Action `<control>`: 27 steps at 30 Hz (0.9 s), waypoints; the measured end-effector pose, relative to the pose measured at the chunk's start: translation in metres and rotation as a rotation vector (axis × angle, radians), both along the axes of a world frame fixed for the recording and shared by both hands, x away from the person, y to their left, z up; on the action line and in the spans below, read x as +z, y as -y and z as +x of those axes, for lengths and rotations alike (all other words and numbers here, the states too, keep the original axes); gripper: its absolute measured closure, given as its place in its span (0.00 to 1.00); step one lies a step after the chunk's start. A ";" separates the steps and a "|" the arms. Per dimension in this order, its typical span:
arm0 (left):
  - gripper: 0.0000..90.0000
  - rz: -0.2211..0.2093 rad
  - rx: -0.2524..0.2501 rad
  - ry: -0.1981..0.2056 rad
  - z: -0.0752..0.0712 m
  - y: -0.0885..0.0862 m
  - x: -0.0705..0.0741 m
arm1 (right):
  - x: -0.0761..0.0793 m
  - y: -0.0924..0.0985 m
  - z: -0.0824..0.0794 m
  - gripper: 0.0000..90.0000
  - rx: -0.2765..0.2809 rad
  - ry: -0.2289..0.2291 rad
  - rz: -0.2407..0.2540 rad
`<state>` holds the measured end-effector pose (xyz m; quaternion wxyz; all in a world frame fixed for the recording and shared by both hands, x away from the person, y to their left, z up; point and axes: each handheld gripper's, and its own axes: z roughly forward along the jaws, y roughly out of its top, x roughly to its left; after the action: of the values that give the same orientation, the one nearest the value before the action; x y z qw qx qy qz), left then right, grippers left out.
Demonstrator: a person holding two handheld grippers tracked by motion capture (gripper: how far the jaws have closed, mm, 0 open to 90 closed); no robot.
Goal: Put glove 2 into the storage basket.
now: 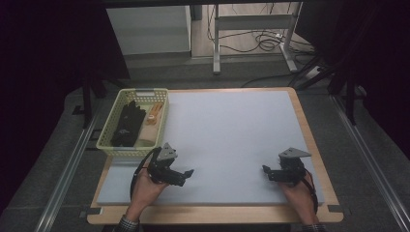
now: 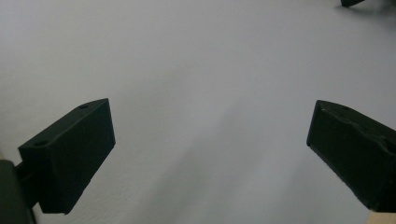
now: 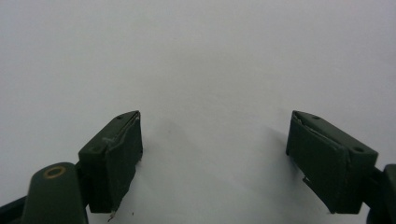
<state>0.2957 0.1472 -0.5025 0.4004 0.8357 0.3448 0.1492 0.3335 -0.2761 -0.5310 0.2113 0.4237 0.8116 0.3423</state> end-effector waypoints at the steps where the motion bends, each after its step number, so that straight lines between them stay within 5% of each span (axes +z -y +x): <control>1: 0.02 -0.002 -0.003 -0.004 0.000 0.001 -0.002 | 0.000 0.000 0.000 0.20 0.000 0.000 0.000; 16: 0.01 0.025 -0.022 -0.034 0.001 0.008 -0.024 | 0.000 0.000 0.000 0.20 0.001 0.000 0.000; 27: 0.02 0.118 -0.030 -0.079 0.004 0.017 -0.043 | 0.000 0.000 0.000 0.20 0.001 0.001 -0.001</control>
<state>0.2995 0.1307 -0.5456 0.3389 0.8681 0.3385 0.1304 0.3336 -0.2760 -0.5311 0.2117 0.4232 0.8118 0.3422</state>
